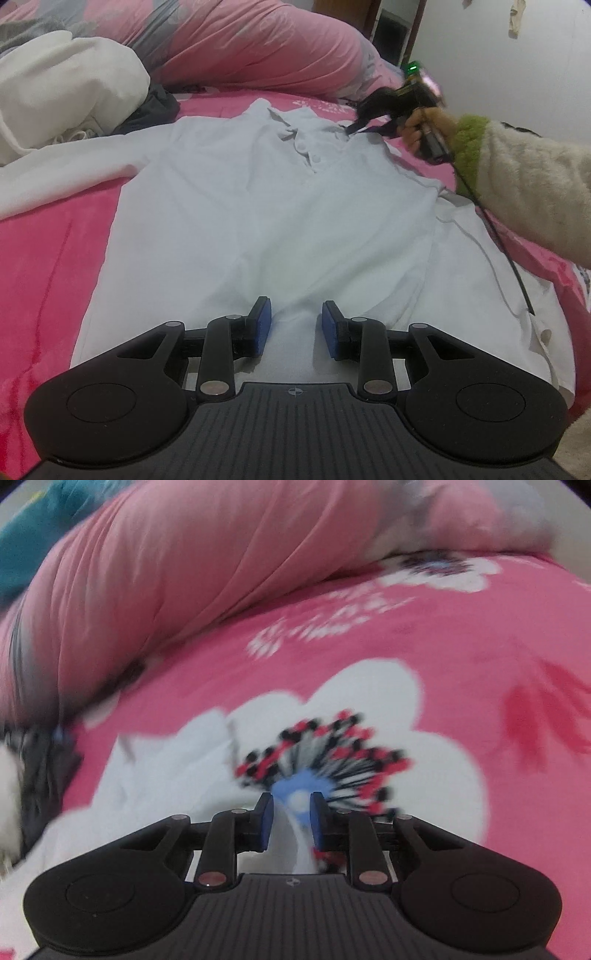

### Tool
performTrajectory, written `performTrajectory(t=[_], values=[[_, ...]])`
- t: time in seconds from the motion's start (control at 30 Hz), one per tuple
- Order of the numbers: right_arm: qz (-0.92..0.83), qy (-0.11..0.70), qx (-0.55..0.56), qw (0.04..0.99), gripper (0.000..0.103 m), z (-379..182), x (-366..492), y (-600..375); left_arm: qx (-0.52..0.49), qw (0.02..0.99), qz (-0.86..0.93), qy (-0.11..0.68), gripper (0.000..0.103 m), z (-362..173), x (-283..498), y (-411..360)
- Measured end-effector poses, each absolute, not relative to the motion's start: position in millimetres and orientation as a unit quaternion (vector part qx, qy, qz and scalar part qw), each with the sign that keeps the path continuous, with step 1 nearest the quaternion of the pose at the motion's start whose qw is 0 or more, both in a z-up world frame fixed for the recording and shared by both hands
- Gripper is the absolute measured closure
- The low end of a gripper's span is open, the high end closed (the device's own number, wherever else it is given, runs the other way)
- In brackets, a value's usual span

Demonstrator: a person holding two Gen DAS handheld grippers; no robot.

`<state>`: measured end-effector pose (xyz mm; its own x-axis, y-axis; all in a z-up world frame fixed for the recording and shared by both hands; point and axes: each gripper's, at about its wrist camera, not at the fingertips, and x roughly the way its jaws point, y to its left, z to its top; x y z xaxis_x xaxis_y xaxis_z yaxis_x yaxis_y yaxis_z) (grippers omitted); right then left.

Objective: Fold clothes

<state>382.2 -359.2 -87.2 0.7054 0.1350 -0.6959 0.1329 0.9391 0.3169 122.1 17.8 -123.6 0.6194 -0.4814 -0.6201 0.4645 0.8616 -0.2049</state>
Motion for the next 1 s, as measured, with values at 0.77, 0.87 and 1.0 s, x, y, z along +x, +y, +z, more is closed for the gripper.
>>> performTrajectory(t=[0.77,0.87,1.0], values=[[0.095,0.378,0.006,0.921,0.080,-20,152,-303,-0.030,0.908,-0.224,0.353,0.072,-101,110,6],[0.096,0.360,0.010,0.928,0.080,-27,139,-308,-0.026,0.901,-0.218,0.374,0.072,-115,110,0],[0.099,0.335,0.015,0.937,0.079,-38,122,-314,-0.019,0.903,-0.219,0.370,0.072,-108,107,1]])
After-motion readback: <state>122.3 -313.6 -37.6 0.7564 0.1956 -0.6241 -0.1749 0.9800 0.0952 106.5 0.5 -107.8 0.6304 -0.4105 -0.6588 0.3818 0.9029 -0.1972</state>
